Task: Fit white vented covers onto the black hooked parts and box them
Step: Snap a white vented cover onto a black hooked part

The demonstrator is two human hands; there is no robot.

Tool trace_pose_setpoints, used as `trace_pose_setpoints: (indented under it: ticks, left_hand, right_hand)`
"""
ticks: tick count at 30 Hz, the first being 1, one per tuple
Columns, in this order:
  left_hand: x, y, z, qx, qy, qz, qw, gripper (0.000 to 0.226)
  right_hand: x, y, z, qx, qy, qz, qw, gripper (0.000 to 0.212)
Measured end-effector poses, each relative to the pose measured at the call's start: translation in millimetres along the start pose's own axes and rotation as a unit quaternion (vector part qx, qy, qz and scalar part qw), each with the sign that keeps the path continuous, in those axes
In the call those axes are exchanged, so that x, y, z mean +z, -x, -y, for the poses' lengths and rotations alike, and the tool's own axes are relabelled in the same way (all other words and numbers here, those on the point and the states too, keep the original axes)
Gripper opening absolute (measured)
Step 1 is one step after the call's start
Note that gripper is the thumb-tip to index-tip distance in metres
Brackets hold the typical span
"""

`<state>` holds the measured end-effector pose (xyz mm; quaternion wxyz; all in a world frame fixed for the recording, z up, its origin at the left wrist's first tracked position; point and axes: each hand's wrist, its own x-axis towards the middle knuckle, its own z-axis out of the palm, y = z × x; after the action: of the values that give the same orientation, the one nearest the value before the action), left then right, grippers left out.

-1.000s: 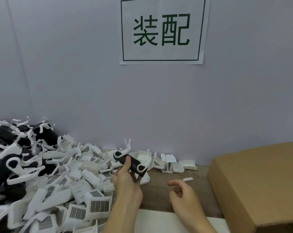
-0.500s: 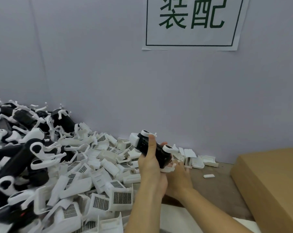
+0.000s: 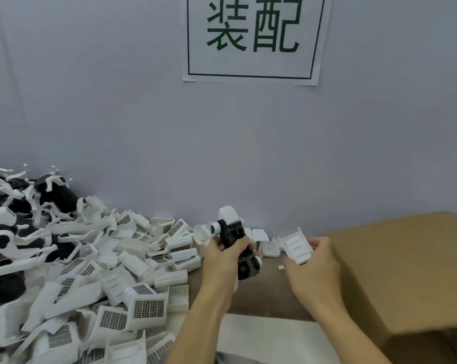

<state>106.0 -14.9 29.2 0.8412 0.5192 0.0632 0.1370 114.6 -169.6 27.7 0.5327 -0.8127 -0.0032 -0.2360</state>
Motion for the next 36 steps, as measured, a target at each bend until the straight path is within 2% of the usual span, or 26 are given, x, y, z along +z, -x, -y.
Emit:
trace_pose_setpoints:
  ticks: [3, 5, 8, 10, 12, 14, 16, 20, 23, 26, 30, 36]
  left_hand:
    - [14, 8, 14, -0.013, -0.167, 0.055, 0.984, 0.024]
    - [19, 13, 18, -0.049, -0.201, 0.109, 0.972, 0.021]
    - [29, 24, 13, -0.158, -0.105, 0.102, 0.977, 0.025]
    - [30, 26, 10, -0.168, -0.066, 0.073, 0.981, 0.037]
    - [24, 24, 12, -0.144, -0.069, 0.072, 0.984, 0.043]
    - [23, 23, 15, -0.138, -0.076, 0.087, 0.984, 0.049]
    - [25, 24, 15, -0.144, -0.052, 0.098, 0.983, 0.055]
    - [25, 23, 17, -0.125, -0.03, 0.104, 0.986, 0.06]
    - [29, 31, 17, -0.075, -0.065, 0.118, 0.988, 0.042]
    - [32, 35, 18, -0.059, -0.084, 0.127, 0.987, 0.03]
    - [30, 30, 19, -0.045, -0.06, 0.097, 0.992, 0.027]
    - [27, 27, 20, -0.011, -0.098, 0.109, 0.989, 0.021]
  right_hand:
    - [-4, 15, -8, -0.045, -0.008, -0.017, 0.999, 0.04]
    - [0, 20, -14, -0.085, 0.009, 0.046, 0.995, 0.041]
    - [2, 22, -17, -0.098, 0.04, 0.182, 0.978, 0.057]
    - [6, 25, -18, -0.096, 0.006, 0.226, 0.97, 0.059]
    - [12, 29, -16, -0.079, -0.077, 0.188, 0.976, 0.035]
    - [17, 28, -13, -0.075, -0.117, 0.106, 0.985, 0.01]
    - [17, 26, -13, -0.101, -0.111, 0.049, 0.987, 0.015]
    - [17, 27, -12, -0.135, -0.082, 0.062, 0.986, 0.024]
    - [22, 27, -10, -0.129, -0.077, 0.025, 0.988, 0.022]
    - [20, 25, -9, -0.117, -0.078, -0.021, 0.99, 0.023]
    - [19, 26, -11, -0.109, -0.082, 0.026, 0.99, 0.021]
    - [18, 25, -11, -0.127, -0.06, 0.013, 0.99, 0.023]
